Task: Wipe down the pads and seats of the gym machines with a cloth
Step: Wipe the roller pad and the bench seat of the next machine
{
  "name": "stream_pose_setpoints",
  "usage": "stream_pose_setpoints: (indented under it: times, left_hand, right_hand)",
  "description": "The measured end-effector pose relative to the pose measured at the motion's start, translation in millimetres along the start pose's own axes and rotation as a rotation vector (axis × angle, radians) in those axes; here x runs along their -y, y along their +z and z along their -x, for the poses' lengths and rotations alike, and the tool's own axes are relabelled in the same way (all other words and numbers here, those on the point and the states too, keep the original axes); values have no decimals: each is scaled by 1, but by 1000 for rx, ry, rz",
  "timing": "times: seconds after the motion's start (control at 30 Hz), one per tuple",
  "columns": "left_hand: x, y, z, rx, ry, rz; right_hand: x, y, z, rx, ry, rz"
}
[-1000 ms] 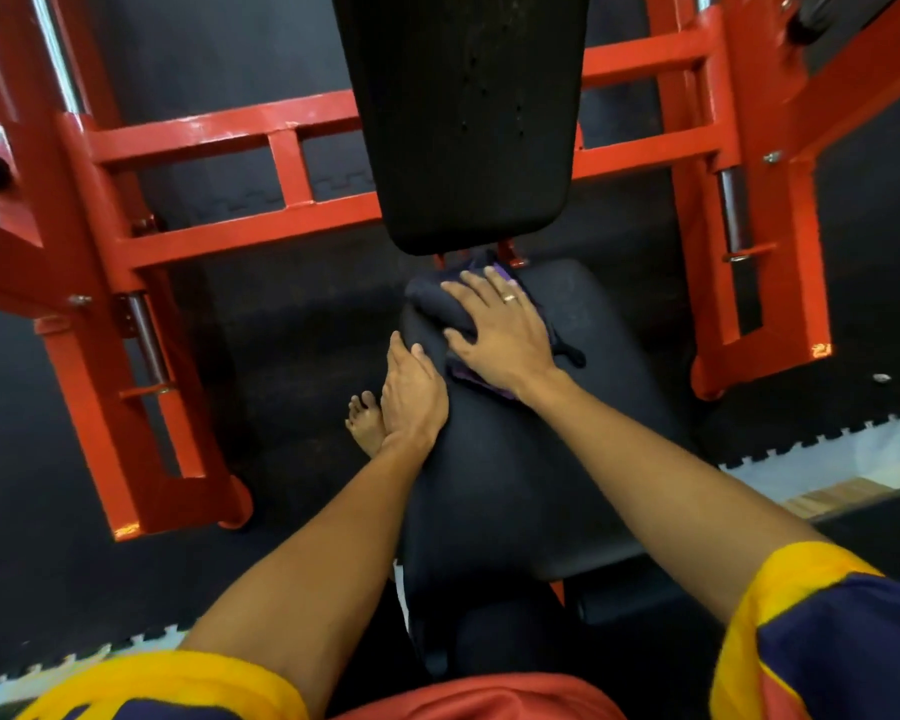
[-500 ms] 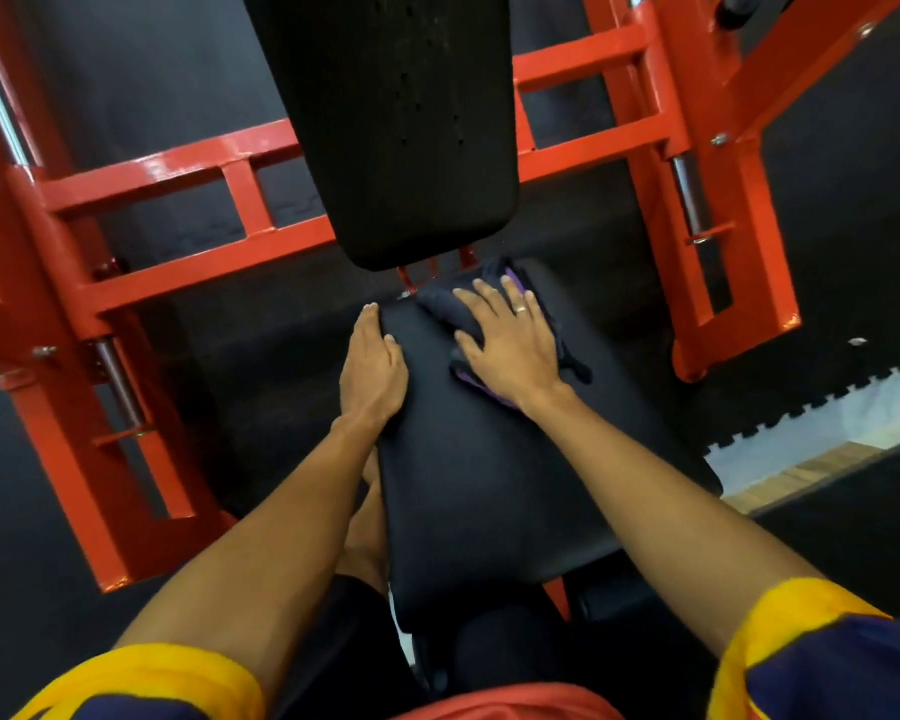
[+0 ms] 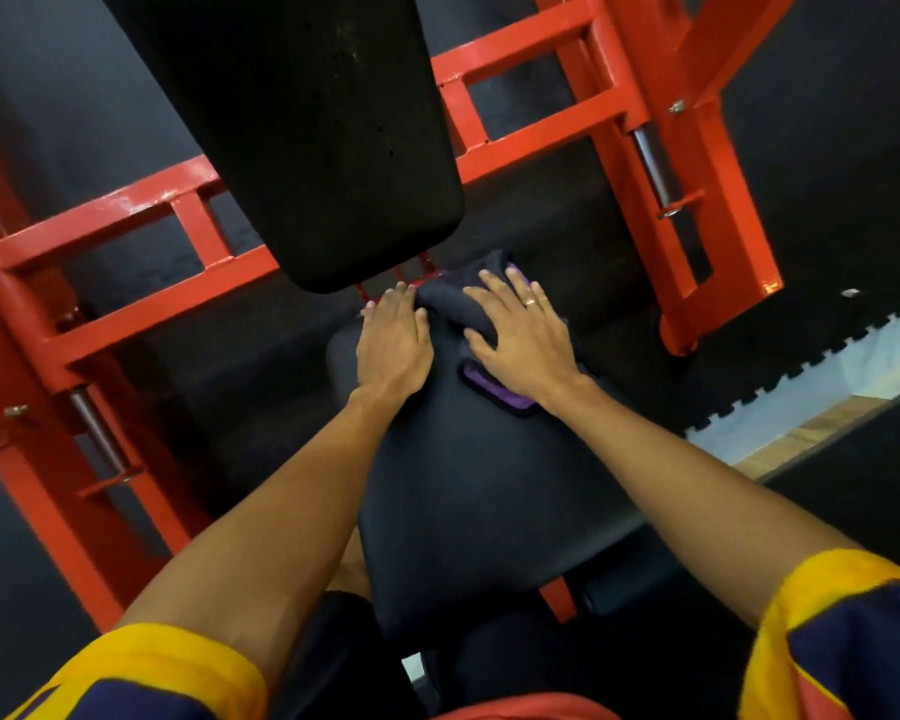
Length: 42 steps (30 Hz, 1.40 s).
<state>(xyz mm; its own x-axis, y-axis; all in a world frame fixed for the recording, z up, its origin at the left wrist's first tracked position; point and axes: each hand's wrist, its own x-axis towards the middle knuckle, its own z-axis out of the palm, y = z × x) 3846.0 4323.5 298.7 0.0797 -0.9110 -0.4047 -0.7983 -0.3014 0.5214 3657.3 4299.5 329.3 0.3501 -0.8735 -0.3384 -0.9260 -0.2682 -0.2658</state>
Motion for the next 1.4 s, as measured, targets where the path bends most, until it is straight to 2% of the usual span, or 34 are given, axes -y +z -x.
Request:
stream_pose_setpoints:
  times: [0.13,0.23,0.3,0.37,0.53,0.63,0.83,0.9,1.0,1.1,1.23,1.3,1.4]
  left_hand:
    - [-10,13,-4,45,-57,-112]
    - [-11,16,-7,84,-74,-115]
    - [-8,15,-11,115,-77,-103]
    - [-6,13,-13,134,-81,-100]
    - [-9,12,-9,148,-97,-102]
    - [-10,14,-9,118,-97,-118]
    - [-11,15,-13,93,-67,-99]
    - [-9,11,-13,107,-60,-82]
    - [0,4,-14,76,-13,-26]
    - [14,-1,-6,48,8,21]
    - [29,0,11,-46,-64,-1]
    - [33,4,21,-86,-110,3]
    - [35,6,33,-124,-218,46]
  right_hand:
    - [-1,-1,-21,-10,301,-83]
    - [5,-12,-68,91,436,-163]
    - [2,-24,-91,191,488,-204]
    - [-4,-30,-92,221,510,-222]
    - [-13,-31,-16,89,566,-189]
    - [-11,-27,-13,51,550,-92]
    - [1,-25,-83,124,526,-115]
    - [-1,-26,-65,87,497,-134]
    - [-9,-19,-13,-60,385,-136]
    - [-13,-8,6,-142,346,-69]
    - [25,6,-16,-31,390,13]
    - [52,17,-9,-30,311,0]
    - [68,23,16,14,14,-27]
